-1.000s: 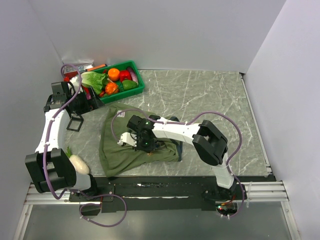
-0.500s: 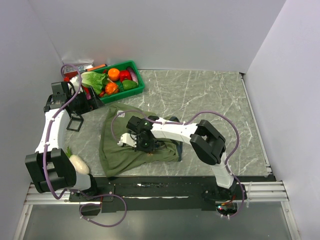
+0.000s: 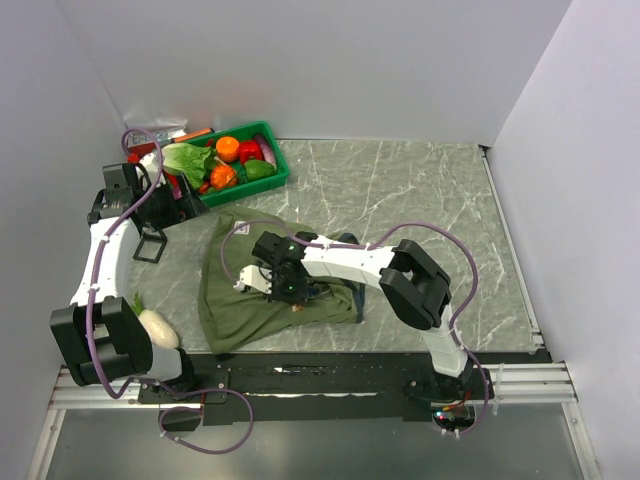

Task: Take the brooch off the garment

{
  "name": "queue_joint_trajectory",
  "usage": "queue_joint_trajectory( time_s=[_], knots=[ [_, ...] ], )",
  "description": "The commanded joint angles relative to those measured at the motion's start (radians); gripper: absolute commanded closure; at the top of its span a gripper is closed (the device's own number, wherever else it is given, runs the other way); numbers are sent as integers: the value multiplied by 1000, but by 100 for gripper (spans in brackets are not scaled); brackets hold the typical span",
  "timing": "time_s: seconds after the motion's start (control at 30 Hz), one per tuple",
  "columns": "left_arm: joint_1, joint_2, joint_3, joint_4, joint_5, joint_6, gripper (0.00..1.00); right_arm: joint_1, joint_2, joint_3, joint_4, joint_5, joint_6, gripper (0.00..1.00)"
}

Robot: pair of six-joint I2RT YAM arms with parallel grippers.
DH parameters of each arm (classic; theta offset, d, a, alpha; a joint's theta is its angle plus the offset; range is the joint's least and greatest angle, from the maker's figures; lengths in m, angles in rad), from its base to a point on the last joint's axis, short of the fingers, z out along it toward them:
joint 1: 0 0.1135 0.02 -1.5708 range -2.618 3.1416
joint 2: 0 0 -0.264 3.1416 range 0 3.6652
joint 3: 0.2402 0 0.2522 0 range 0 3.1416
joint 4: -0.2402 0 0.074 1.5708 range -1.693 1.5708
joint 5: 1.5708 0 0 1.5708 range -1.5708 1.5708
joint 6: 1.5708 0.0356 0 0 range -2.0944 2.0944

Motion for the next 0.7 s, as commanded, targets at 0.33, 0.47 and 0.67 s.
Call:
queue_joint_trajectory(
  time_s=[0.33, 0.47, 0.67],
  knots=[
    [3, -14, 6, 13, 12, -10, 4, 13, -9, -53, 59, 73, 8, 100],
    [4, -13, 12, 9, 12, -10, 3, 14, -3, -74, 95, 96, 31, 100],
    [3, -6, 19, 2, 18, -13, 4, 18, 3, -132, 149, 134, 45, 100]
  ],
)
